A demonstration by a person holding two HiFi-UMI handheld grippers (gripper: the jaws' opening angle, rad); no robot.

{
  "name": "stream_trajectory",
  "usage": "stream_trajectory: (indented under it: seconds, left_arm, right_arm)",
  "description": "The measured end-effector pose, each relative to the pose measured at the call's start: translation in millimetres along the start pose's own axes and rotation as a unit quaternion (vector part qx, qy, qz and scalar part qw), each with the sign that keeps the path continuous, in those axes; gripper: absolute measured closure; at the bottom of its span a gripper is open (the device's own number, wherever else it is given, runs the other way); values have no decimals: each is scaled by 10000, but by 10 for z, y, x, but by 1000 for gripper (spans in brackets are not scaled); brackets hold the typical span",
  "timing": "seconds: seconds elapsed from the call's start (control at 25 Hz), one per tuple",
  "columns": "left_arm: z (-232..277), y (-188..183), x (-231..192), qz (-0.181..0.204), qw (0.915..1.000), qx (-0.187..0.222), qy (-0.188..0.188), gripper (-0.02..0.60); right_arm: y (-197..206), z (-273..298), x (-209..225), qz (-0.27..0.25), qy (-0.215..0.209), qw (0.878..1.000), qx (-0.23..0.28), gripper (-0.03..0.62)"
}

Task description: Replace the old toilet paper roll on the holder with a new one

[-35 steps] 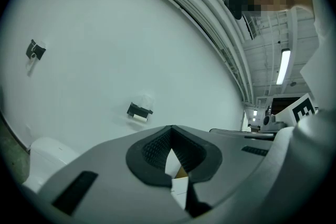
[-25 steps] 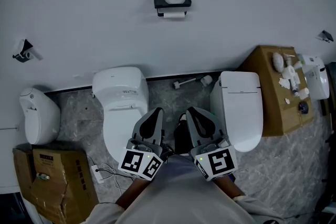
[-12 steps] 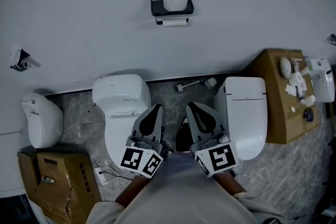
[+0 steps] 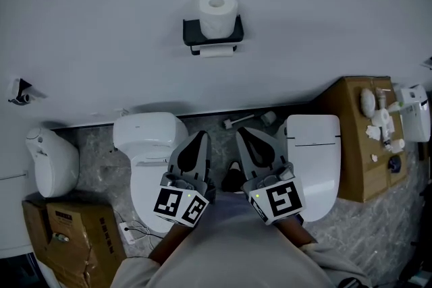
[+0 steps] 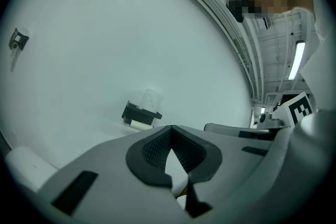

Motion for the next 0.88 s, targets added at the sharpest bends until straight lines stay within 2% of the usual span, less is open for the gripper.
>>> stream_trajectory:
  seconds: [0.44,0.88]
  left_arm:
    - [719,170,87,138,9998,162,-66,577]
    - [921,290,155,51,9998,75,-155,578]
  right_arm:
    - [52,282,687,45,-124,9998,179,577]
    - [150,253,922,295,-119,9995,91,577]
Point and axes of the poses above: the fingertips, and each gripper's own axes: z forward along the fingers, x to its right, y out of its underside, the point moved 10 cm from there along -z, backward along the fingers, and after that the axes turned 12 degrees about x, right-handed, at the moved point
